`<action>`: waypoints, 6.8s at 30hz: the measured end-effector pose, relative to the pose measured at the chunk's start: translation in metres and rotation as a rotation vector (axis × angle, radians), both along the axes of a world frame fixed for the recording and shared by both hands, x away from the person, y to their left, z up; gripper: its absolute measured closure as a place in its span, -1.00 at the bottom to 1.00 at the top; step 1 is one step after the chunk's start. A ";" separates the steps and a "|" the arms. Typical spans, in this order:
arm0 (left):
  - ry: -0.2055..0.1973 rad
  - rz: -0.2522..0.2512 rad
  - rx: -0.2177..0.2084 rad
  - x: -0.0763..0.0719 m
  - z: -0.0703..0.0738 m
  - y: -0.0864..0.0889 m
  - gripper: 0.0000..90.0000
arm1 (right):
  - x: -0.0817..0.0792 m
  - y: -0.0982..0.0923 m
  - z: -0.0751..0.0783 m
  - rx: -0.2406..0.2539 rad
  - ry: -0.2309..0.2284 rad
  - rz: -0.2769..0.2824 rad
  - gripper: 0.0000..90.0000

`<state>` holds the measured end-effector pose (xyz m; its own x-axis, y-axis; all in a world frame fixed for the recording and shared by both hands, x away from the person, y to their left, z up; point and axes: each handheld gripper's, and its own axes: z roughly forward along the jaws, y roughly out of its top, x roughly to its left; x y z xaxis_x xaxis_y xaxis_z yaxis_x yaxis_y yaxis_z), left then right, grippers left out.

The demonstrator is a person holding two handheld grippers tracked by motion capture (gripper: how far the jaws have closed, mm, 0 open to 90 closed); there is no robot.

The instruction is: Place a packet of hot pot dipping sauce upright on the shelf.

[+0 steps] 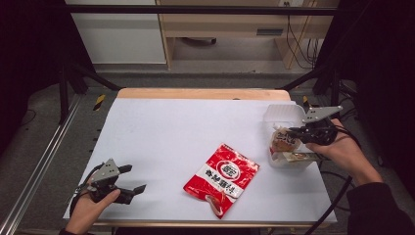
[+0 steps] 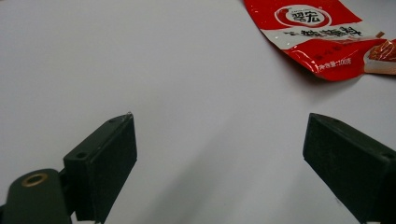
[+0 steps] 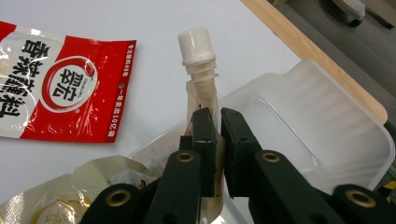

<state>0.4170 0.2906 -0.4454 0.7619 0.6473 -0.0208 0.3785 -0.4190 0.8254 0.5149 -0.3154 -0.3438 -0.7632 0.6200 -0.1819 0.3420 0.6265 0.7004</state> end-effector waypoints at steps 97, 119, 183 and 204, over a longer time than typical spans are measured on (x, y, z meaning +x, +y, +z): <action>-0.019 -0.018 0.096 -0.006 -0.001 -0.004 -0.82 | -0.063 0.126 -0.136 0.189 0.115 -0.336 -0.73; -0.015 -0.031 0.110 -0.006 -0.002 -0.007 -0.82 | -0.070 0.128 -0.131 0.153 0.080 -0.339 0.37; -0.018 -0.123 0.116 0.061 0.033 -0.099 -0.74 | -0.056 0.223 -0.036 0.165 -0.218 -0.008 1.00; -0.002 -0.152 0.080 0.084 0.033 -0.114 -0.23 | -0.073 0.227 -0.024 0.185 -0.235 0.055 1.00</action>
